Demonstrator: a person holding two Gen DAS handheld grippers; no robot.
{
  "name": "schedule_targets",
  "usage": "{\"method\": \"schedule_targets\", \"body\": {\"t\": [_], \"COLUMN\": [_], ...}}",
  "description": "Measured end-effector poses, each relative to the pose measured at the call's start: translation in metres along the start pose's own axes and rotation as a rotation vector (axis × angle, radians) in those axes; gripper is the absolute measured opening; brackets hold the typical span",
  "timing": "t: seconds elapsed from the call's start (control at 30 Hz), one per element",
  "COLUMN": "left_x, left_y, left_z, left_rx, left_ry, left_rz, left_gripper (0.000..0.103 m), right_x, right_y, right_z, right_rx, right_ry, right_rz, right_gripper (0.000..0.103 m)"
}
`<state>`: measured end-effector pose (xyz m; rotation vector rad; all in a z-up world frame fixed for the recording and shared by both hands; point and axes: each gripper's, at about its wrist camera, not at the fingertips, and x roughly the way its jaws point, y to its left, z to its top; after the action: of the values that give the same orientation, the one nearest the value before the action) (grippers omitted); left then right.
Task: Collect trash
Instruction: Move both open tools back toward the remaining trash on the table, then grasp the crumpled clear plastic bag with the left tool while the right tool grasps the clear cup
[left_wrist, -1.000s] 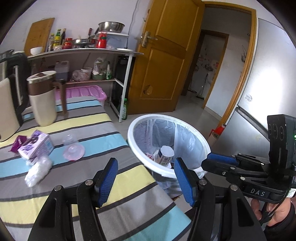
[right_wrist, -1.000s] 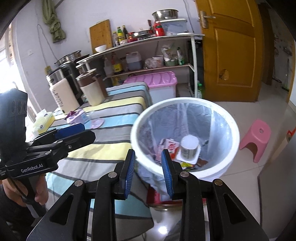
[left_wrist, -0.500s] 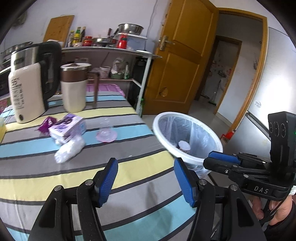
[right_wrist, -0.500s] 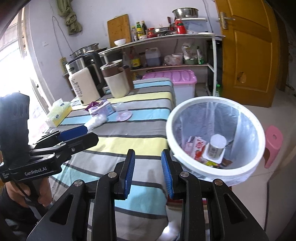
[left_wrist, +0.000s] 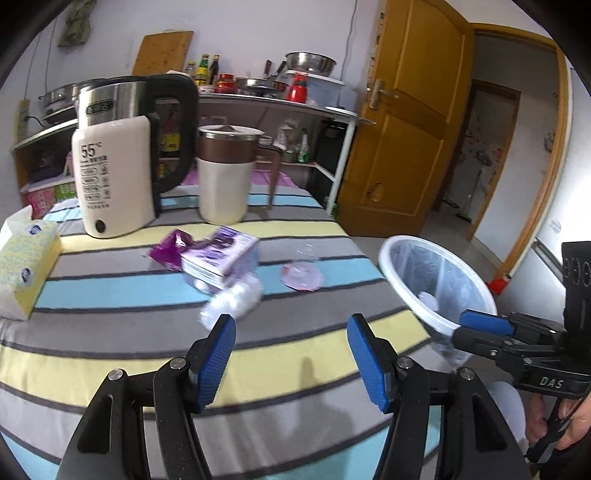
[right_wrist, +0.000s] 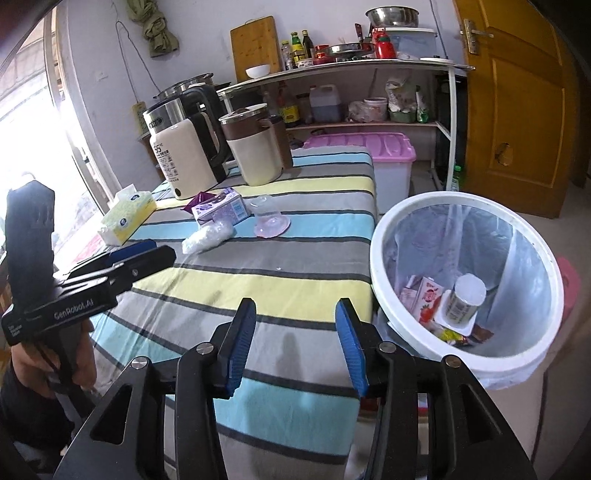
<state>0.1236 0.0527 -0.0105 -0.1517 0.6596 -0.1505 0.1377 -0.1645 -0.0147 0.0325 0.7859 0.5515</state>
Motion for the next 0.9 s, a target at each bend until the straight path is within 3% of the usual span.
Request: {"method": "schedule_targets", "body": {"t": [0.3, 0.57, 0.77, 0.9], "left_x": [0.03, 0.067, 0.077, 0.078], "left_y": [0.028, 0.036, 0.034, 0.035], "left_z": [0.014, 0.019, 0.017, 0.015], "left_rx": [0.019, 0.021, 0.019, -0.006], "left_ry": [0.04, 0.132, 0.173, 0.187], "left_rz": [0.043, 0.045, 0.014, -0.005], "left_gripper": [0.063, 0.062, 0.048, 0.025], "right_x": [0.017, 0.029, 0.037, 0.04], "right_y": [0.003, 0.001, 0.0, 0.002], "right_z": [0.013, 0.022, 0.025, 0.027], "right_rx": [-0.018, -0.02, -0.018, -0.025], "right_ry": [0.011, 0.02, 0.033, 0.04], "right_rz": [0.017, 0.016, 0.019, 0.021], "right_gripper": [0.046, 0.046, 0.046, 0.046]}}
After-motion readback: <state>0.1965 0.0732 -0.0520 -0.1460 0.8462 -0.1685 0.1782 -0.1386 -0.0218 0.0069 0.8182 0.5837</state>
